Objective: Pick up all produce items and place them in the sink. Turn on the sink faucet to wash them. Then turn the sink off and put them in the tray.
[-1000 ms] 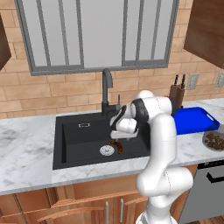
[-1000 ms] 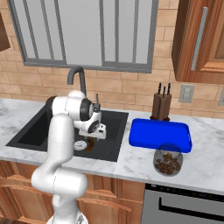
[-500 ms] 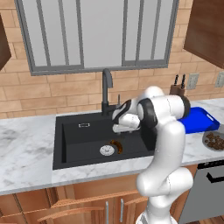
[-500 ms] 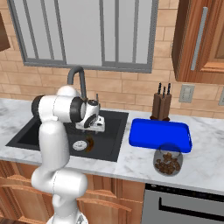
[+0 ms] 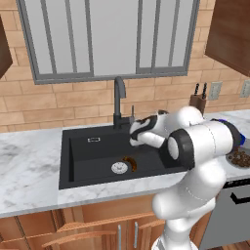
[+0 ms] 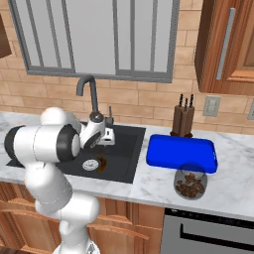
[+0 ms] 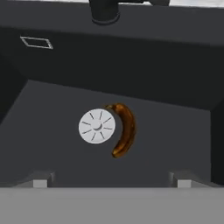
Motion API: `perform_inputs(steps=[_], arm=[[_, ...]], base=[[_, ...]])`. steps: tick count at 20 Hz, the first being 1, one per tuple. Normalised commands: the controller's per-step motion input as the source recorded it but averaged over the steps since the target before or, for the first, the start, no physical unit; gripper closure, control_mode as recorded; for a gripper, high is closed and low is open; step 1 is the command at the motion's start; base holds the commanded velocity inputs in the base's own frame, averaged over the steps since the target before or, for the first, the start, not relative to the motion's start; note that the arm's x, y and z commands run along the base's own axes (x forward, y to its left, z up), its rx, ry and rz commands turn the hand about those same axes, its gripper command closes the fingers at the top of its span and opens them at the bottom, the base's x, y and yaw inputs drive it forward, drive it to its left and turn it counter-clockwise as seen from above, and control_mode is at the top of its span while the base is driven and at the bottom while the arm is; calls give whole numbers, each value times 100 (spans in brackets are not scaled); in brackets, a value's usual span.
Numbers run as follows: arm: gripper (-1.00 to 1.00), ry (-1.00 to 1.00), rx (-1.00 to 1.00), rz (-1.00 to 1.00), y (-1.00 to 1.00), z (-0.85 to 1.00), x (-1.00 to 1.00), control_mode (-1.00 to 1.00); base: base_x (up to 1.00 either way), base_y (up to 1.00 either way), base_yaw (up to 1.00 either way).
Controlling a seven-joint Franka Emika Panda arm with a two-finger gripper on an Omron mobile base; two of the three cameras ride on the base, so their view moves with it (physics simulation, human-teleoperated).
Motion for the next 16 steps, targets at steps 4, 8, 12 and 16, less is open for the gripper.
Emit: perform_inputs(steps=[4,8,12,16], arm=[[-100,-25,0,2,-1,73,-67,-100],[-100,-24,-1,2,-4,75,-51,-100],[-100,-22,0,1,-10,70,-17,-100],[-100,-21,0,0,-15,59,0,-100]], base=[[0,0,0],[0,0,0],[0,0,0],[0,0,0]])
